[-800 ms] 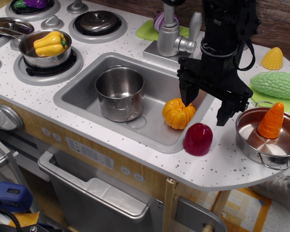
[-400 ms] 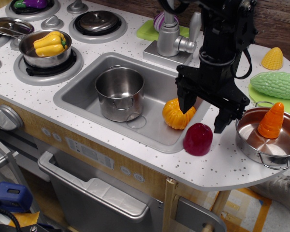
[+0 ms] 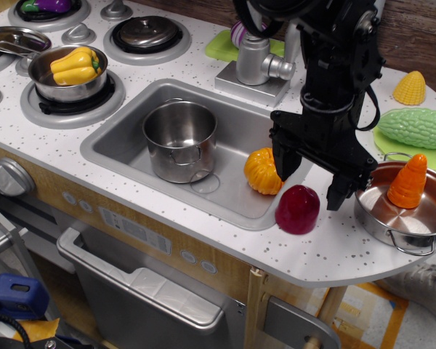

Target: Put sweet potato in pot which is in sink

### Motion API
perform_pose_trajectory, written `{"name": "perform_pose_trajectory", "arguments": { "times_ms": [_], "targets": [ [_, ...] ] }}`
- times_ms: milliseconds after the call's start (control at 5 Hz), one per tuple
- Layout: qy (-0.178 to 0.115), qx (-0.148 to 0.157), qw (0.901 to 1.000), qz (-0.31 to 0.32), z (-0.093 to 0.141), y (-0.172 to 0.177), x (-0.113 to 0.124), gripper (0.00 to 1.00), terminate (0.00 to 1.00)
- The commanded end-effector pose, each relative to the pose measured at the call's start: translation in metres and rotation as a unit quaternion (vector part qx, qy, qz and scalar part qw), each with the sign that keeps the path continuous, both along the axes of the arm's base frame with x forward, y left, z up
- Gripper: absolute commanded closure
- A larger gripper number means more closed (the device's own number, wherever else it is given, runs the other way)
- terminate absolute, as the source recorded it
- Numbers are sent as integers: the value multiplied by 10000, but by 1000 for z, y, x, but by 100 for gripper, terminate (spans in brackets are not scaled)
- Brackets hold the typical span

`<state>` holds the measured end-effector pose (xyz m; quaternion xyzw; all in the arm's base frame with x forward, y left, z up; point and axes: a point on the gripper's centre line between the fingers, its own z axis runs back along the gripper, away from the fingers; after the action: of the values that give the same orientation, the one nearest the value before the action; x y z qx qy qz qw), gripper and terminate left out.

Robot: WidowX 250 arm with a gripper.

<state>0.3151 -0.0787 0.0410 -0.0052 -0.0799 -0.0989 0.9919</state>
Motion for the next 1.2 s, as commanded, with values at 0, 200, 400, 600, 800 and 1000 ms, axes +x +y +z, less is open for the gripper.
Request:
{"name": "perform_pose_trajectory", "arguments": {
  "times_ms": [0,200,400,600,800,1000],
  "targets": [
    [-221,-98,9997,12,0,7,7,0,0],
    [-335,-152,9993,-15,-9,10,8,0,0],
    [-437,-234,9988,21,-18,9,6,0,0],
    [-500,-468,9976,97,-27,9,3,0,0],
    [-550,-504,9971,127,-30,8,2,100,0],
    [-562,-166,9983,-75,-12,15,6,100,0]
  ]
}}
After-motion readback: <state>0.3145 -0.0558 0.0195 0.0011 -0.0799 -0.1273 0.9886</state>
